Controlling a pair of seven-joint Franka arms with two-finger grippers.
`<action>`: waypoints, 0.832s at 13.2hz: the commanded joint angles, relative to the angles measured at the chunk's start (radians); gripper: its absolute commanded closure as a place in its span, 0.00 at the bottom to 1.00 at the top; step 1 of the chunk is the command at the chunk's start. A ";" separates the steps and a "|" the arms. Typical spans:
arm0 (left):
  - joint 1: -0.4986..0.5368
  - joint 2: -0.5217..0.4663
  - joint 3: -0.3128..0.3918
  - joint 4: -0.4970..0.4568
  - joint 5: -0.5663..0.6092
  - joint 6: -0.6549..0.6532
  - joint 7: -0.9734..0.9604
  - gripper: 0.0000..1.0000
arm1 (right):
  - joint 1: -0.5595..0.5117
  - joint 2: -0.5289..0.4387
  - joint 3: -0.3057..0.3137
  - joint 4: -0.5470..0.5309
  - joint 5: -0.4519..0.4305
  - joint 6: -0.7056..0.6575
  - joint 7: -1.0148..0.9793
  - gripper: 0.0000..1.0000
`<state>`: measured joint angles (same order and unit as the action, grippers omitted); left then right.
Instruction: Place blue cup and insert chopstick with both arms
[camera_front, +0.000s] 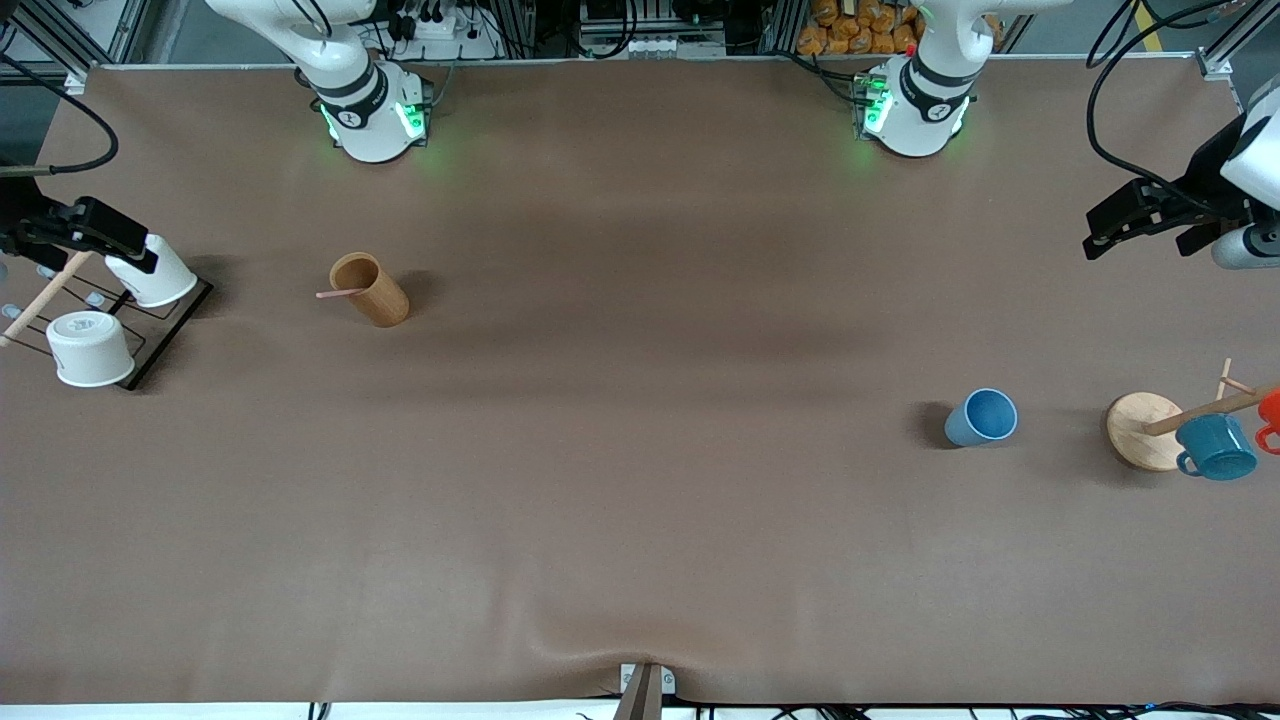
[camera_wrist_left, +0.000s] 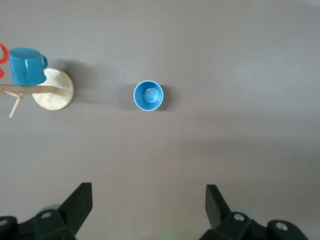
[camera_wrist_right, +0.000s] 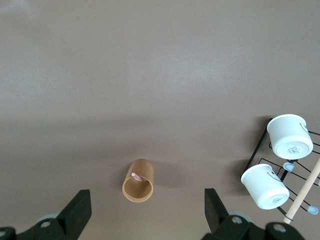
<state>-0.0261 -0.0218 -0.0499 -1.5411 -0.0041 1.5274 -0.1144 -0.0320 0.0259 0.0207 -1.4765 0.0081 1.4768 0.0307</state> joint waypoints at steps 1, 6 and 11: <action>0.000 -0.012 0.002 0.003 -0.002 -0.018 -0.007 0.00 | 0.001 0.008 -0.002 0.018 -0.002 -0.010 0.015 0.00; -0.002 0.009 -0.001 0.030 0.033 -0.018 0.001 0.00 | 0.004 0.008 -0.002 0.016 -0.002 -0.016 0.014 0.00; -0.002 0.028 -0.004 0.022 0.042 -0.013 0.009 0.00 | 0.009 0.055 -0.002 0.005 -0.008 -0.027 -0.006 0.00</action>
<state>-0.0263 -0.0134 -0.0503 -1.5386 0.0113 1.5274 -0.1130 -0.0311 0.0422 0.0211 -1.4808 0.0081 1.4608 0.0295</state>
